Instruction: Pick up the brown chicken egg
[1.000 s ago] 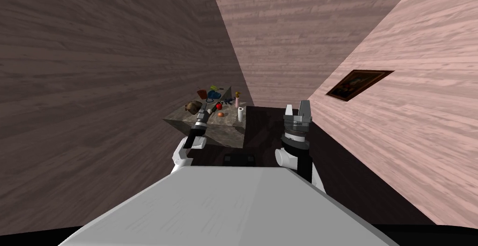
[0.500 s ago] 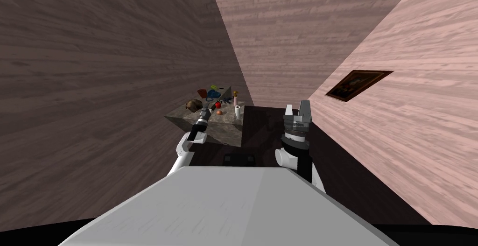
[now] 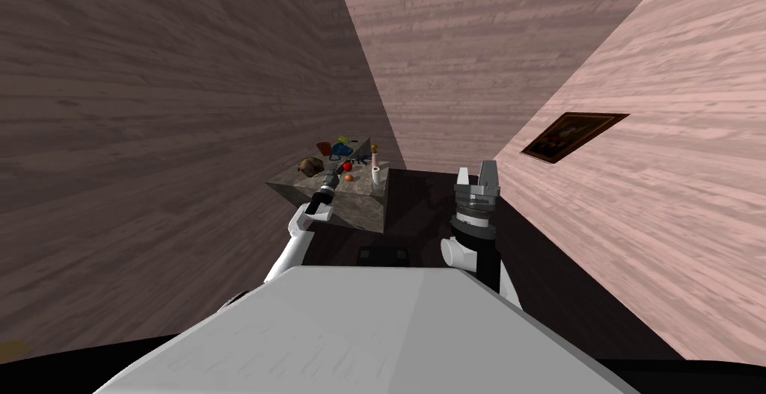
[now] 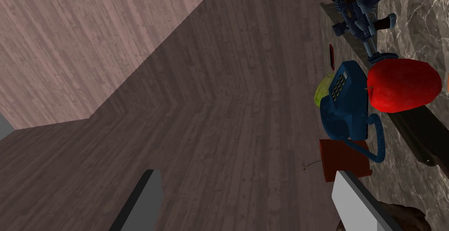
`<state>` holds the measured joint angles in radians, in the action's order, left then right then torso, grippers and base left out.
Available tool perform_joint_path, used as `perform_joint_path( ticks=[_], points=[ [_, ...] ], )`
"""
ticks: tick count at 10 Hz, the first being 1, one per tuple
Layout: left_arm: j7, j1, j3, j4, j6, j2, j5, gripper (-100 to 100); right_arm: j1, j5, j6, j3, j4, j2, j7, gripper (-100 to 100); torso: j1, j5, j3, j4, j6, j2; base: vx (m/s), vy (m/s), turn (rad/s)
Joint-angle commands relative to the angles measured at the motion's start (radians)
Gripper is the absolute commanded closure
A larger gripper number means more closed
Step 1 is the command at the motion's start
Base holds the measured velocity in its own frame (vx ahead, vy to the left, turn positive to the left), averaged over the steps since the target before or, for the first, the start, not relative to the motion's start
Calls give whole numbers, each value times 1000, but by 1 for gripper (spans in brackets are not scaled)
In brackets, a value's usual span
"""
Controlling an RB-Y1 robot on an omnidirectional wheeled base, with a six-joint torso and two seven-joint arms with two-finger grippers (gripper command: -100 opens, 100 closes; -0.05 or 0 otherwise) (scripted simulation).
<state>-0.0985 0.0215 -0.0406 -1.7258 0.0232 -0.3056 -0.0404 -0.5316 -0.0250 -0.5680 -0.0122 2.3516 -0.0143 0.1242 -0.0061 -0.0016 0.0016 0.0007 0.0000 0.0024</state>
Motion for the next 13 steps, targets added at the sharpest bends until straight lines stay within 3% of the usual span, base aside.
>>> perform_joint_path(
  ticks=[1, 2, 3, 5, 6, 9, 13],
  points=[
    [-22, 50, -8, 50, -50, -28, 3, -100, 0, 0, 0, 0, 0, 0, 0, 0, 0, 0, 0, 0, 0, 0, -62, -128, 58],
    [-22, 58, -8, 77, -60, -28, 3, -100, 0, 0, 0, 0, 0, 0, 0, 0, -2, 0, 0, 0, 0, 0, -49, -97, 32],
    [-34, 100, -12, 110, -98, -42, 4, -100, 0, 0, 0, 0, 0, 0, 0, 0, -1, 0, 0, 0, 0, 0, -35, -93, 29],
    [-34, 100, -12, 127, -98, -42, 4, -100, 0, 0, 0, 0, 0, 0, 0, 0, 1, 0, -1, 0, 0, -1, -29, -44, 8],
    [-46, 142, -17, 165, -137, -55, 5, -100, 0, 0, 0, 0, 0, 0, 0, 0, 4, 1, -1, 0, 0, -2, -28, -38, 24],
    [-57, 183, -21, 227, -175, -67, 7, -100, 0, 0, 0, 0, 0, 0, 0, 0, 2, 0, -1, 0, 0, -2, -25, -58, 22],
    [-87, 298, -32, 370, -284, -99, 14, -100, 0, 0, 0, 0, 0, 0, 0, 0, 2, 0, -2, -1, 0, -3, -17, -64, 21]
  ],
)
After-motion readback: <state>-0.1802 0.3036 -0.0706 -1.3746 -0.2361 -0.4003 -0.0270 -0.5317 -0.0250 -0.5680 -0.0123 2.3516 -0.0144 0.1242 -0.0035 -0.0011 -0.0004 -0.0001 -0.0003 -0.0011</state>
